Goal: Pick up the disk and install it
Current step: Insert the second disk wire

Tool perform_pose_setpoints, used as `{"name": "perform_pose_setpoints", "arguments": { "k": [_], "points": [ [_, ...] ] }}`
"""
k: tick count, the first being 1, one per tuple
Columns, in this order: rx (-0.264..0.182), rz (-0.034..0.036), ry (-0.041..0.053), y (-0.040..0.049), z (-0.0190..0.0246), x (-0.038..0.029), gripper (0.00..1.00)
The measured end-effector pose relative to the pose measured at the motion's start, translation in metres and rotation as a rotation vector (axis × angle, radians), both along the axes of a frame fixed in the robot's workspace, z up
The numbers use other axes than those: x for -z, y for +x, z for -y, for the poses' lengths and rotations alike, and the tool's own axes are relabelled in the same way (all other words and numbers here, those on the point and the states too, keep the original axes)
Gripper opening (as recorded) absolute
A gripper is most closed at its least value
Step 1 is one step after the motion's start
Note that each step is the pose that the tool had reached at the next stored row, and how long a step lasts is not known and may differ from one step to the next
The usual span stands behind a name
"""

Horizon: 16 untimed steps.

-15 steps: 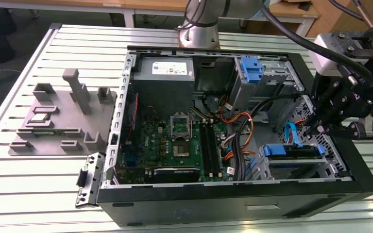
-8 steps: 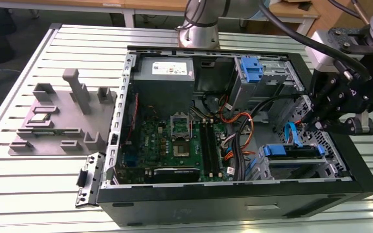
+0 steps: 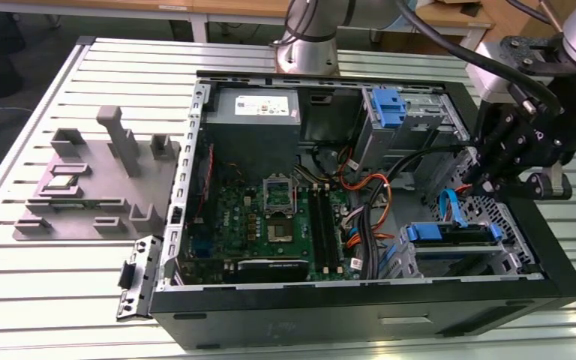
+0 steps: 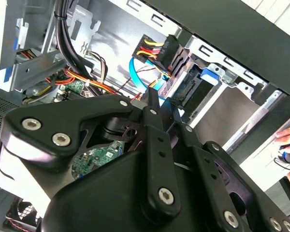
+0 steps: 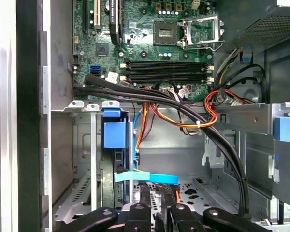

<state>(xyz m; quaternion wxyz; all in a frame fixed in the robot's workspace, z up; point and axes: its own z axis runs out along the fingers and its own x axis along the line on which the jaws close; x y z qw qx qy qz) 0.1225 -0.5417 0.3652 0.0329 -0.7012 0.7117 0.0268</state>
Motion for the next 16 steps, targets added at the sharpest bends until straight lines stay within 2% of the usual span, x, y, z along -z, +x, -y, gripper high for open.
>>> {"name": "perform_pose_setpoints", "arguments": {
  "k": [16],
  "points": [
    [0.000, 0.0001, 0.0000, 0.0107, -0.0067, 0.0031, 0.24]
  ]
}}
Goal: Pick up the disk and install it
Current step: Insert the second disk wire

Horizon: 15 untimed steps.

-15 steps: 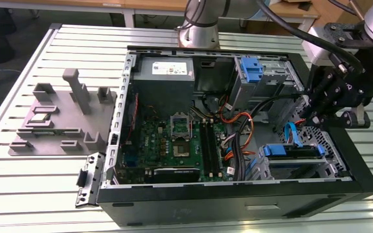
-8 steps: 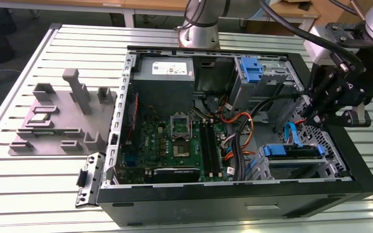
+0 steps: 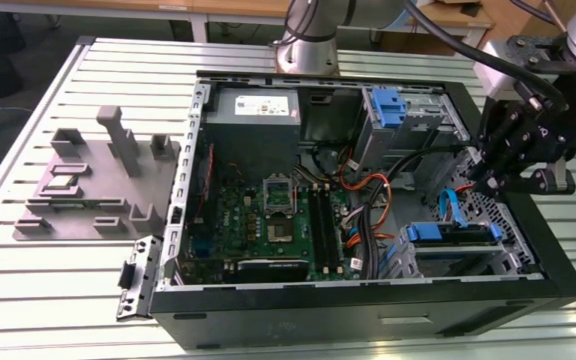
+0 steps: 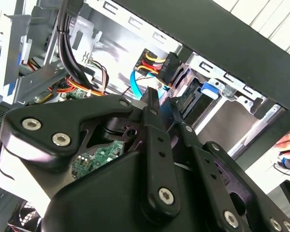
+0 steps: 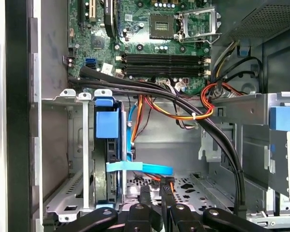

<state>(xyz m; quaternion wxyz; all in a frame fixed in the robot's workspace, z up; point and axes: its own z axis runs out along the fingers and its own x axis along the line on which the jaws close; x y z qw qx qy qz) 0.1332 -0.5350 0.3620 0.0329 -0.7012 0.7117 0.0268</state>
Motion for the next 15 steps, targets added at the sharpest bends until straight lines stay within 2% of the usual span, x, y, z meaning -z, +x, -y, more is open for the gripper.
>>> {"name": "perform_pose_setpoints", "arguments": {
  "k": [15],
  "points": [
    [0.000, 0.0000, 0.0000, 0.0045, -0.0022, 0.0006, 0.24]
  ]
}}
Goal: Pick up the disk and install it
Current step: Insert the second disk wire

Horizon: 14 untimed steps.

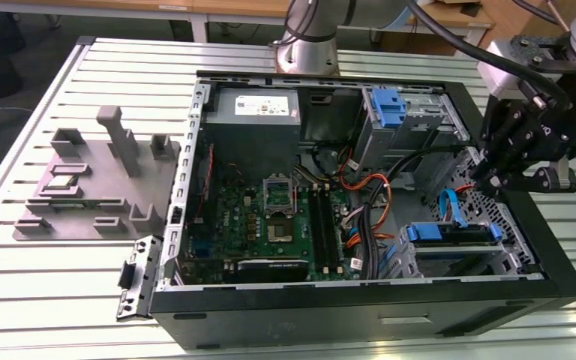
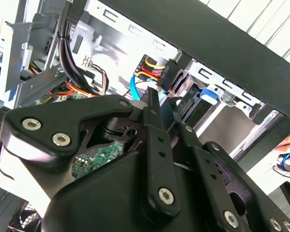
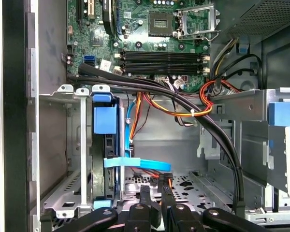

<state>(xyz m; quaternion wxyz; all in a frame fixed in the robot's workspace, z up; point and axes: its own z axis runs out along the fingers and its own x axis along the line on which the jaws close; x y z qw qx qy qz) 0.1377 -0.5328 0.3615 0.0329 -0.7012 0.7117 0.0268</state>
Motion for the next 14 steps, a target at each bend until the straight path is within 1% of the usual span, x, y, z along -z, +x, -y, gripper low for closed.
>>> {"name": "perform_pose_setpoints", "arguments": {
  "k": [8, 14],
  "points": [
    [0.000, 0.0000, 0.0001, 0.0093, -0.0048, 0.0015, 0.24],
    [0.000, 0.0000, -0.0003, 0.0173, -0.0065, 0.0024, 0.24]
  ]
}}
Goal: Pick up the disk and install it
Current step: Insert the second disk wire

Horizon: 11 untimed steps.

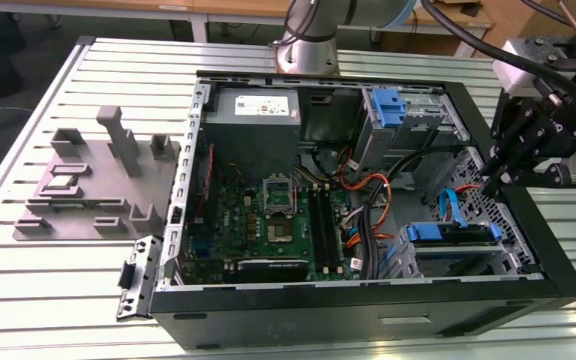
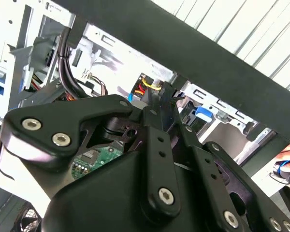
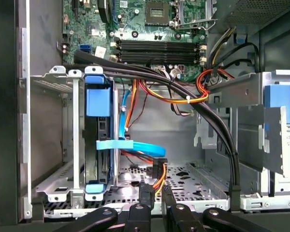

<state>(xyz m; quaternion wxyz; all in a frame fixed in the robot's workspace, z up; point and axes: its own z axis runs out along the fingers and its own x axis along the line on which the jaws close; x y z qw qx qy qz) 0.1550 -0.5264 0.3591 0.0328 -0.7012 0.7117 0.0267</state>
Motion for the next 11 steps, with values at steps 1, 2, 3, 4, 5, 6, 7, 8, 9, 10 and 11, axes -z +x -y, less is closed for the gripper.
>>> {"name": "perform_pose_setpoints", "arguments": {
  "k": [1, 2, 3, 4, 5, 6, 7, 8, 9, 10, 11],
  "points": [
    [0.000, 0.0000, 0.0000, 0.0008, -0.0002, 0.0004, 0.24],
    [0.000, 0.0000, -0.0007, 0.0013, -0.0004, 0.0007, 0.24],
    [0.000, 0.0000, -0.0018, 0.0017, -0.0004, 0.0010, 0.24],
    [0.000, 0.0000, -0.0035, 0.0021, -0.0005, 0.0014, 0.24],
    [0.000, 0.0001, -0.0056, 0.0026, -0.0005, 0.0019, 0.24],
    [0.000, 0.0001, -0.0081, 0.0032, -0.0005, 0.0023, 0.24],
    [0.000, 0.0001, -0.0115, 0.0035, -0.0005, 0.0028, 0.24],
    [0.000, 0.0001, -0.0155, 0.0037, -0.0004, 0.0033, 0.24],
    [0.000, 0.0001, -0.0197, 0.0037, -0.0004, 0.0039, 0.24],
    [0.000, 0.0001, -0.0245, 0.0038, -0.0004, 0.0046, 0.24],
    [0.000, 0.0000, -0.0291, 0.0039, -0.0004, 0.0054, 0.24]
  ]
}}
